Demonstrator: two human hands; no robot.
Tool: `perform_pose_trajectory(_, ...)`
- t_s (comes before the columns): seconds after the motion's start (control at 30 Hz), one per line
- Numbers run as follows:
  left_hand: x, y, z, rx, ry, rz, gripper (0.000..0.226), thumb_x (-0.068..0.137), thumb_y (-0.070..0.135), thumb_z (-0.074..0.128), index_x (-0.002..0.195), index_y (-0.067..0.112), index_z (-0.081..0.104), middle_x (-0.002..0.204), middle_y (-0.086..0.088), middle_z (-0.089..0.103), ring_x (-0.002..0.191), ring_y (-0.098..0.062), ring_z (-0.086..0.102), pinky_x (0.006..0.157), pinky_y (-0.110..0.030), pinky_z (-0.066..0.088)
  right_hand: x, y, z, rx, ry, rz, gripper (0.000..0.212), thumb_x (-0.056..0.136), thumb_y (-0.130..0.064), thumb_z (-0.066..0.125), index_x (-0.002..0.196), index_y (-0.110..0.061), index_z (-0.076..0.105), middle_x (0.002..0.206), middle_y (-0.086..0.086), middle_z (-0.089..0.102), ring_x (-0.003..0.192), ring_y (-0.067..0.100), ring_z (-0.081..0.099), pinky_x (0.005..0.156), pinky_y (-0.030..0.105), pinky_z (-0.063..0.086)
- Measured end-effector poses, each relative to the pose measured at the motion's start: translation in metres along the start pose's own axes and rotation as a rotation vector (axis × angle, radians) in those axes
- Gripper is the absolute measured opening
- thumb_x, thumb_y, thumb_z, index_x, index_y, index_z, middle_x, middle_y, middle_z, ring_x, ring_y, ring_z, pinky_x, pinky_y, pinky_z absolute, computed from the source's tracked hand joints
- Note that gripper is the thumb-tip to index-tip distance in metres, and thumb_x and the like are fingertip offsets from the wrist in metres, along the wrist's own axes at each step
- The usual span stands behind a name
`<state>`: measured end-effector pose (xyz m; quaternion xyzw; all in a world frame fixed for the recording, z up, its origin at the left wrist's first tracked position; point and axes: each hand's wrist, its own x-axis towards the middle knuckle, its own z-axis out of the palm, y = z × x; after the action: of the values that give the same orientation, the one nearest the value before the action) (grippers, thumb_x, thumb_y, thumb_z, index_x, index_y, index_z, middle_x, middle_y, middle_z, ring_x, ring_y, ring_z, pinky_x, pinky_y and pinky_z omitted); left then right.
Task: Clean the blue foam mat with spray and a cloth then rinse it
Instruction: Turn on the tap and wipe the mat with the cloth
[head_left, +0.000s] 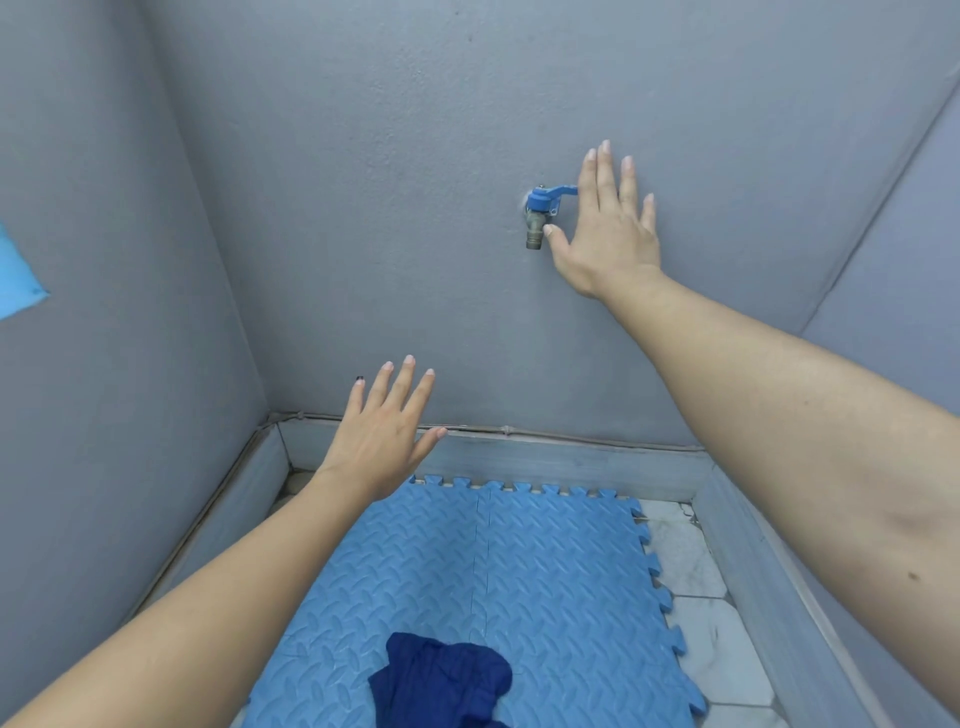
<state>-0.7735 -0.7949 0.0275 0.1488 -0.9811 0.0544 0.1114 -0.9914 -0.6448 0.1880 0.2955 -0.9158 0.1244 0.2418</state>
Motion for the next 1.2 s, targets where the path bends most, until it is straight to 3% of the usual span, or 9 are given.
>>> perform_pose_trajectory(0.3,-0.004,0.004,0.012,-0.069,0.045,-0.027,0.069,0.096,0.055,0.022,0.152,0.016,0.009,0.160,-0.010,0.006,0.146,-0.031,0.008,0.116,-0.049,0.014,-0.063,-0.002,0.044,0.146,0.135,-0.024,0.075,0.098,-0.047,0.034,0.157,-0.015,0.001,0.165,0.002,-0.001,0.152,0.026,-0.002,0.121,0.049,0.001)
perform_pose_trajectory(0.4,-0.027,0.033,0.052,-0.116,-0.015,0.022,0.075,0.092,0.058,0.014,0.150,0.011,0.020,0.158,-0.011,0.017,0.145,-0.032,0.016,0.115,-0.048,0.019,-0.174,0.008,0.132,0.200,-0.101,-0.072,0.068,0.101,-0.048,0.027,0.157,-0.018,0.005,0.165,-0.003,0.002,0.152,0.020,-0.002,0.122,0.050,0.005)
perform_pose_trajectory(0.5,-0.079,0.078,0.126,-0.127,-0.254,0.135,0.077,0.087,0.063,0.024,0.141,0.011,0.043,0.149,-0.010,0.039,0.138,-0.029,0.036,0.106,-0.049,0.036,-0.303,0.039,0.224,0.121,-0.484,0.055,0.072,0.094,-0.060,-0.005,0.156,-0.024,0.003,0.163,-0.007,0.002,0.150,0.015,-0.004,0.119,0.056,0.014)
perform_pose_trajectory(0.63,-0.170,0.116,0.216,-0.206,-0.505,0.218,0.088,0.074,0.083,0.030,0.140,0.026,0.044,0.148,-0.004,0.042,0.133,-0.025,0.044,0.102,-0.053,0.035,-0.413,0.080,0.277,0.050,-0.570,0.250,0.078,0.092,-0.065,-0.007,0.154,-0.026,0.019,0.161,-0.001,0.025,0.149,0.022,0.019,0.117,0.056,0.017)
perform_pose_trajectory(0.8,-0.184,0.072,0.260,-0.271,-0.337,0.102,0.063,0.096,0.059,0.020,0.151,0.028,0.019,0.157,0.008,0.016,0.144,-0.011,0.021,0.111,-0.040,0.016,-0.416,0.083,0.277,0.052,-0.513,0.342,0.070,0.094,-0.056,0.015,0.154,-0.023,0.026,0.160,0.002,0.028,0.150,0.021,0.019,0.121,0.049,0.006)
perform_pose_trajectory(0.9,-0.133,0.017,0.282,-0.260,-0.234,-0.303,0.064,0.096,0.055,0.017,0.152,0.025,0.005,0.159,0.006,0.003,0.146,-0.011,0.004,0.117,-0.039,0.002,-0.416,0.087,0.278,0.051,-0.536,0.326,0.068,0.095,-0.057,0.013,0.155,-0.027,0.021,0.161,-0.001,0.022,0.151,0.018,0.012,0.122,0.047,0.001)
perform_pose_trajectory(1.03,-0.054,-0.025,0.301,-0.201,-0.190,-0.733,0.057,0.100,0.038,0.030,0.151,0.014,0.019,0.159,-0.010,0.016,0.145,-0.029,0.012,0.116,-0.050,0.008,-0.417,0.089,0.278,0.017,-0.528,0.316,0.066,0.096,-0.056,0.015,0.154,-0.026,0.024,0.161,0.002,0.023,0.151,0.019,0.013,0.122,0.049,0.006)
perform_pose_trajectory(1.1,-0.024,-0.002,0.308,-0.223,-0.171,-0.709,0.053,0.101,0.034,0.029,0.150,0.015,0.022,0.158,-0.010,0.018,0.144,-0.030,0.014,0.117,-0.048,0.008,-0.416,0.089,0.279,0.017,-0.526,0.317,0.065,0.096,-0.054,0.019,0.153,-0.024,0.028,0.160,0.004,0.026,0.150,0.021,0.016,0.121,0.050,0.007)
perform_pose_trajectory(1.2,-0.004,0.077,0.305,-0.296,-0.167,-0.344,0.054,0.099,0.037,0.024,0.150,0.020,0.023,0.158,-0.005,0.019,0.145,-0.025,0.014,0.118,-0.044,0.008,-0.415,0.089,0.280,0.026,-0.512,0.312,0.063,0.097,-0.051,0.022,0.152,-0.023,0.032,0.159,0.005,0.028,0.150,0.022,0.018,0.121,0.051,0.009)
